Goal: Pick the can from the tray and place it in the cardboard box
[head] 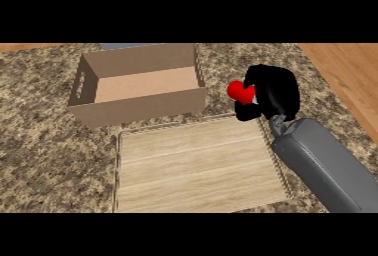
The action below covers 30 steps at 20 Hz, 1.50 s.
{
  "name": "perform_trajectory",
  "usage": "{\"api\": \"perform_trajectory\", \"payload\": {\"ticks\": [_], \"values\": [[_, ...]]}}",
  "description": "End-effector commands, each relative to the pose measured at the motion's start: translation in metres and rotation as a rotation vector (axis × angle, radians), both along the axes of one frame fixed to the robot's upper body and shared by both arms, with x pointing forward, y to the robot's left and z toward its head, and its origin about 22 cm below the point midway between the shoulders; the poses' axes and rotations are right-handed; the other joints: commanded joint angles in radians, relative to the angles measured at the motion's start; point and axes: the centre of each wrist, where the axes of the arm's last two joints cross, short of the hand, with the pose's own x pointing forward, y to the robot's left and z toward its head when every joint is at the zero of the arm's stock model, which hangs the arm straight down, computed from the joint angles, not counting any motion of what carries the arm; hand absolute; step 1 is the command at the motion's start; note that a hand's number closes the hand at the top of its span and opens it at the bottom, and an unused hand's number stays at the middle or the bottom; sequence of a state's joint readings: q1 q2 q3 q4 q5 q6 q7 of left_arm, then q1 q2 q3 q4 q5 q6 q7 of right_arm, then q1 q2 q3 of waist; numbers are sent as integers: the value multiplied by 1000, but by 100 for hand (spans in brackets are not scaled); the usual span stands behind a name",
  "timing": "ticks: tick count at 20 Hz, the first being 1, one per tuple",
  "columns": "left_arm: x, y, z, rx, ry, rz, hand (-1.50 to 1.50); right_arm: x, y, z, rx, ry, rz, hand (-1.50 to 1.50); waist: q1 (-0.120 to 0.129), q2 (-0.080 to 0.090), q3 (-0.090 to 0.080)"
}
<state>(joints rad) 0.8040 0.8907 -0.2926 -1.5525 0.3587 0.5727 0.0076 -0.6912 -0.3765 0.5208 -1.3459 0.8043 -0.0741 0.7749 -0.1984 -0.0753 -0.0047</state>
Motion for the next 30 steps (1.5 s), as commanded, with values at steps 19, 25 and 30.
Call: {"api": "perform_trajectory", "payload": {"ticks": [19, 25, 30], "values": [[151, -22, 44, -12, -559, -259, 0, 6, 123, 97, 358, -225, -202, 150, 129, 86, -1], [157, -27, 43, -19, -572, -288, 0, 32, 113, 92, 381, -209, -259, 150, 159, 103, -2], [165, -25, 49, -29, -576, -302, 0, 49, 106, 85, 386, -186, -317, 150, 174, 111, -1]]}}
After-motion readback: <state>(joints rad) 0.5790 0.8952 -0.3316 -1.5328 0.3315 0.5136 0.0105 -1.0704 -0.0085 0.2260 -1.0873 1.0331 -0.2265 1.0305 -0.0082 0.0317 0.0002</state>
